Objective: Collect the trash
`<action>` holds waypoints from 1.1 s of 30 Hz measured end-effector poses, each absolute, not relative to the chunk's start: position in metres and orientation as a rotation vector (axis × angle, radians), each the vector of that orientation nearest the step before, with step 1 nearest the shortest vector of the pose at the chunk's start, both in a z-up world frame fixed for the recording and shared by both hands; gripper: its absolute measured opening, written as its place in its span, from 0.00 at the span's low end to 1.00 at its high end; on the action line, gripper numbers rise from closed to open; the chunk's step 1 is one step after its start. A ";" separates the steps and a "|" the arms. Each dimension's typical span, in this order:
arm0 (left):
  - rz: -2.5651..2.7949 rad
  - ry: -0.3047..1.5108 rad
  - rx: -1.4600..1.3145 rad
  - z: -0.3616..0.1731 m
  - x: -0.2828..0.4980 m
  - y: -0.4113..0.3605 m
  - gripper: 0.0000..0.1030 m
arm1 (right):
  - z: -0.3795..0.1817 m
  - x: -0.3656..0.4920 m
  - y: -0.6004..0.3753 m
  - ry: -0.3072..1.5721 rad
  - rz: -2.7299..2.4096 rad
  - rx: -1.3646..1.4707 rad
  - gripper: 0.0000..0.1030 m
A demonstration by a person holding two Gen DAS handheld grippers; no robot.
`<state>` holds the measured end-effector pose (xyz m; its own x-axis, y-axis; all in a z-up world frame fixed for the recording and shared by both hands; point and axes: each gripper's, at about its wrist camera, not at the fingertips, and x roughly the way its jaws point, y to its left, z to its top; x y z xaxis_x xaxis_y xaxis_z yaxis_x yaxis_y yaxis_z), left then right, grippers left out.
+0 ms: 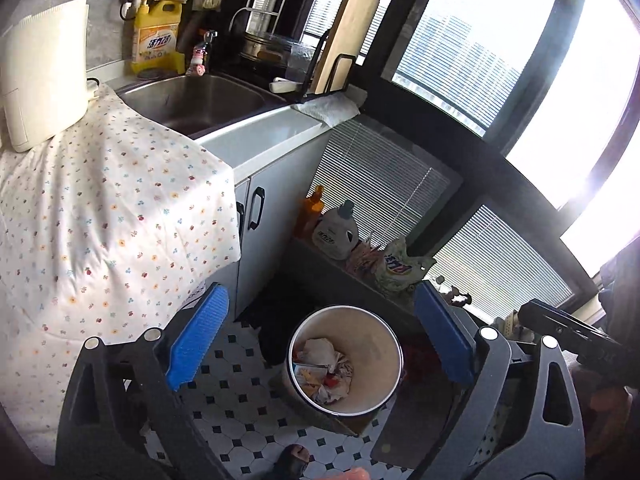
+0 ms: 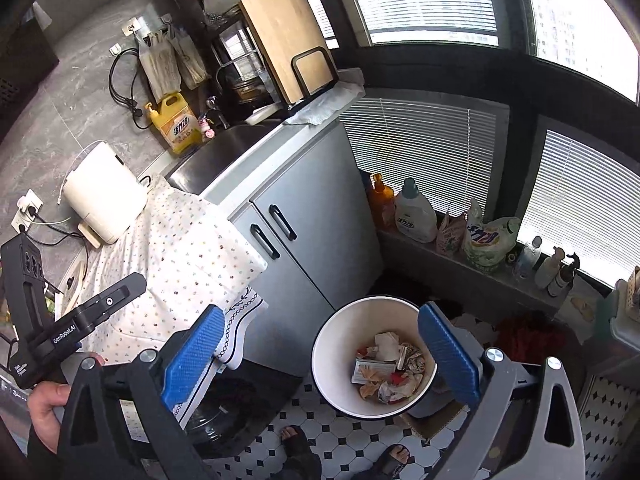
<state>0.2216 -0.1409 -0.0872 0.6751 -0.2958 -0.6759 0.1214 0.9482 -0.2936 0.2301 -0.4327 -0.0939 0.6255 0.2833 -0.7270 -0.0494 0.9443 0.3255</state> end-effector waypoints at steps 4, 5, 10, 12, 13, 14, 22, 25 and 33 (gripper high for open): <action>-0.181 0.749 -0.227 -0.069 0.209 -0.126 0.94 | -0.078 0.227 -0.420 0.864 0.226 0.252 0.92; -0.170 0.741 -0.227 -0.065 0.205 -0.121 0.94 | -0.075 0.225 -0.417 0.859 0.233 0.248 0.92; -0.130 0.707 -0.208 -0.047 0.189 -0.105 0.94 | -0.057 0.220 -0.403 0.841 0.268 0.246 0.92; -0.104 0.691 -0.197 -0.041 0.181 -0.099 0.94 | -0.050 0.216 -0.396 0.836 0.282 0.228 0.92; -0.094 0.683 -0.196 -0.038 0.177 -0.095 0.94 | -0.046 0.215 -0.391 0.834 0.290 0.213 0.92; -0.086 0.676 -0.199 -0.035 0.173 -0.091 0.94 | -0.043 0.212 -0.387 0.831 0.297 0.199 0.92; -0.027 0.618 -0.184 -0.016 0.137 -0.069 0.94 | -0.028 0.196 -0.364 0.811 0.350 0.162 0.92; -0.009 0.613 -0.178 -0.013 0.126 -0.063 0.94 | -0.027 0.189 -0.358 0.808 0.361 0.155 0.92; 0.045 0.572 -0.179 -0.002 0.095 -0.054 0.94 | -0.021 0.175 -0.348 0.768 0.398 0.129 0.92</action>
